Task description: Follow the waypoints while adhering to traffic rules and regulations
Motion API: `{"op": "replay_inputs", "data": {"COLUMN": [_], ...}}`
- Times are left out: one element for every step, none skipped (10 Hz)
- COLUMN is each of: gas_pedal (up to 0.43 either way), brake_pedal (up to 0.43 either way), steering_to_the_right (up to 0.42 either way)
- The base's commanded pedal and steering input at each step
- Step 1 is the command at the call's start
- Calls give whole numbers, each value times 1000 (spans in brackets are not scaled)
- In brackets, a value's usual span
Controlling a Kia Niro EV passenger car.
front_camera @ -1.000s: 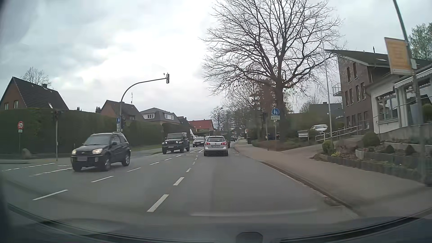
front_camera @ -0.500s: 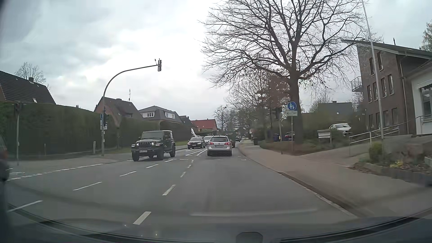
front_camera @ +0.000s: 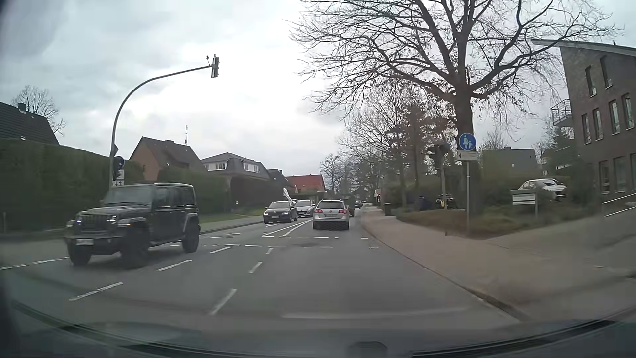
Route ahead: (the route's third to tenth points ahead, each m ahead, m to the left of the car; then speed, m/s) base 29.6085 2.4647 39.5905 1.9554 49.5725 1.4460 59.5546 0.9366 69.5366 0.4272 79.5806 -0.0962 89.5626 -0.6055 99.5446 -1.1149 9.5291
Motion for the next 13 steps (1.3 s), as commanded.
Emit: {"op": "replay_inputs", "data": {"gas_pedal": [177,177,177,189,189,189,189,189,189,189,189,189,197], "brake_pedal": [0,6,0,0,0,0,0,6,0,0,0,0,0], "steering_to_the_right": [-16,-16,-15,-15,-15,-14,-13,-8,-3,-1,-1,2,6]}}
